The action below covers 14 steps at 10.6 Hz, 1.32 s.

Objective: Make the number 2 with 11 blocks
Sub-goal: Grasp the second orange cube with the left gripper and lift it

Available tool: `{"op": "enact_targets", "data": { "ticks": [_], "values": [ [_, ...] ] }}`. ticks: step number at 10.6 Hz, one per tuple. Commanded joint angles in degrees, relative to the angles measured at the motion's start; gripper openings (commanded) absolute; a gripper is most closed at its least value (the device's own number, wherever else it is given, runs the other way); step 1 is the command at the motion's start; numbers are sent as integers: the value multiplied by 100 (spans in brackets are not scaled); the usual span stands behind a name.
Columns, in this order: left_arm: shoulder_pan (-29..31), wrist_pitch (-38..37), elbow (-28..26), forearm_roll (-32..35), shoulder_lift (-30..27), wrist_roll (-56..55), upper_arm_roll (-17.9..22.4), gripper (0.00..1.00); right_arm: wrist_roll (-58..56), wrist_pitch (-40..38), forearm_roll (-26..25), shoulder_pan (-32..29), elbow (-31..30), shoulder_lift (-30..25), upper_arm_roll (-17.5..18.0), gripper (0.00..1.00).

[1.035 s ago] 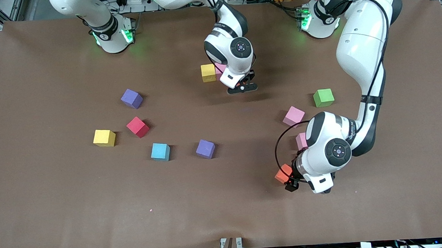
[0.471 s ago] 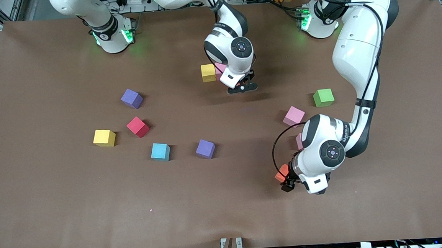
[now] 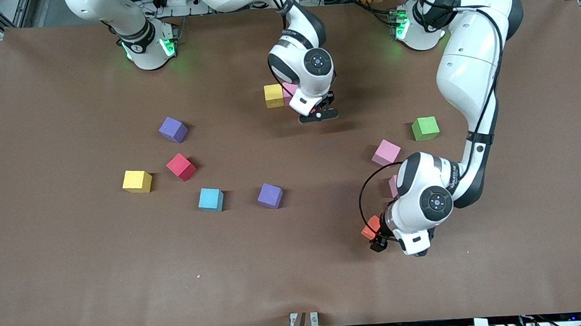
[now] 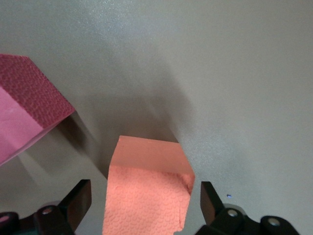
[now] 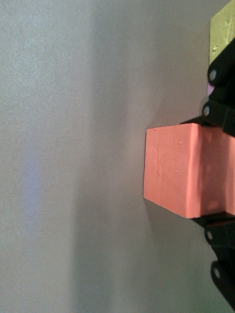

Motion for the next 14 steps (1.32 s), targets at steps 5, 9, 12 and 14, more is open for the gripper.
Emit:
{"op": "enact_targets", "data": {
  "ticks": [5,9,12,14],
  "values": [
    [-31,128,126,-117,122,292,51,46,77,-93,-81,50,138,-164,-89,100],
    [-57,-108,38,-4,-176,432,7,43,51,-416,-72,50,164,-542,-702,100],
    [-161,-845,-119,-3,-545,1284,-37,44,-11,-647,-20,-142,322,-675,-1293,100],
    [-268,-970,-496,-3,-852,1523,-46,44,-403,-594,-3,-755,419,-604,-1267,100]
  ]
}}
